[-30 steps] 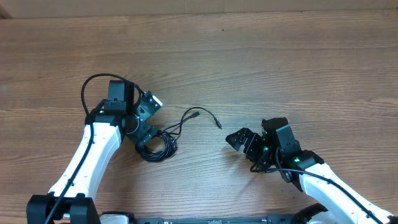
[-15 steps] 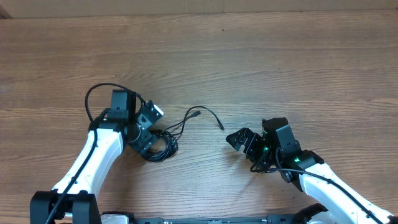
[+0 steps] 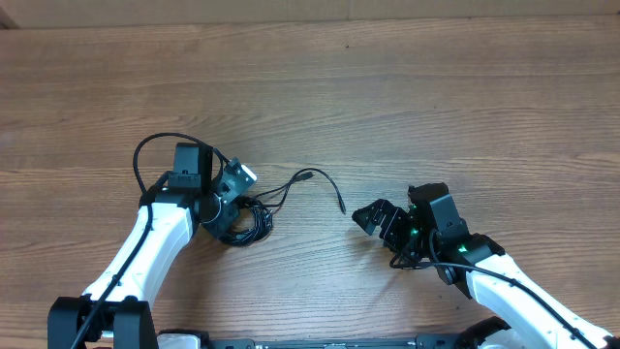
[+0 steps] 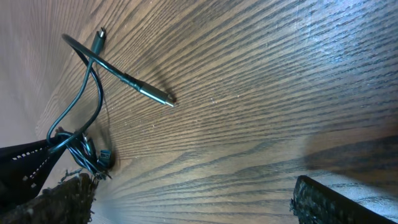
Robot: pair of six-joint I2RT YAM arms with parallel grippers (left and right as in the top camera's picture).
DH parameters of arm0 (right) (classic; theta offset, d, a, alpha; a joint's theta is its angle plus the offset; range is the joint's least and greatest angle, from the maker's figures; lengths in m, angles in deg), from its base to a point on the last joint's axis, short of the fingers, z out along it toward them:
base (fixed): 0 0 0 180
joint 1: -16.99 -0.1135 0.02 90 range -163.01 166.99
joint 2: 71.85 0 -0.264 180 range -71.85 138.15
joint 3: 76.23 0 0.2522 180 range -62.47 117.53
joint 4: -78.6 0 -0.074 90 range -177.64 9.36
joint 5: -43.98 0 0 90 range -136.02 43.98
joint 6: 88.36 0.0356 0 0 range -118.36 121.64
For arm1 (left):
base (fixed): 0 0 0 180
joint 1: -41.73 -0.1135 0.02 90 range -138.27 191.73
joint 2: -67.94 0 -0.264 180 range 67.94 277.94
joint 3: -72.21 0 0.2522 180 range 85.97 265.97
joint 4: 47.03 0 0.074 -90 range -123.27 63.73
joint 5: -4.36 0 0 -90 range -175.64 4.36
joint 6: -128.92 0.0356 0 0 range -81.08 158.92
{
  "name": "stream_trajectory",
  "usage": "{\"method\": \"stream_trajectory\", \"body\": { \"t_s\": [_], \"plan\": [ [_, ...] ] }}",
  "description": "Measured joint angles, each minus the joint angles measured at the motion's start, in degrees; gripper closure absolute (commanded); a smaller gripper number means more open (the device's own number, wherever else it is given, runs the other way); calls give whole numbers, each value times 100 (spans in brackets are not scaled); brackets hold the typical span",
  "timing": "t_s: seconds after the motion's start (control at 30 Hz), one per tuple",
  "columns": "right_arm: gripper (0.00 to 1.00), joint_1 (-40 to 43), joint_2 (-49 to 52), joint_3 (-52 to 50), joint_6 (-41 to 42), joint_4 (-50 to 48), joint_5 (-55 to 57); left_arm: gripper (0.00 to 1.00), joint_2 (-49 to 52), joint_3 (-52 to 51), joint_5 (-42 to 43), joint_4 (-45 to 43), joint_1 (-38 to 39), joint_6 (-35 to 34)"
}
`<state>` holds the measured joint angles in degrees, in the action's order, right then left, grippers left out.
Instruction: Untangle cables
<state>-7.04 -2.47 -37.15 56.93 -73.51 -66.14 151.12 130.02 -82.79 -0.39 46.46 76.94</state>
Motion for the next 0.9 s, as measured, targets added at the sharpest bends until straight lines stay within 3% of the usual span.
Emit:
{"method": "stream_trajectory", "body": {
  "t_s": [0.17, 0.3, 0.37, 0.47, 0.57, 0.8, 0.9],
  "plan": [
    [0, 0, 0, 0, -2, 0, 7, 61, 0, -9, 83, 7, 0, -243],
    [0, 0, 0, 0, 0, 0, 11, 50, 0, -57, 76, 13, 0, -601],
    [0, 0, 0, 0, -2, -2, 15, 55, 0, -94, 57, 15, 0, -1005],
    [0, 0, 0, 0, -2, 0, 20, 86, 0, -173, 15, 68, 0, -1825],
    [0, 0, 0, 0, -4, 0, 20, 87, 0, -258, -4, 70, -2, -2553],
    [0, 0, 0, 0, -2, 2, 22, 69, -17, -605, -11, -201, -2, -4172],
    [0, 0, 0, 0, -2, 2, 20, 47, -68, -774, -35, -280, -2, -4715]
  ]
}}
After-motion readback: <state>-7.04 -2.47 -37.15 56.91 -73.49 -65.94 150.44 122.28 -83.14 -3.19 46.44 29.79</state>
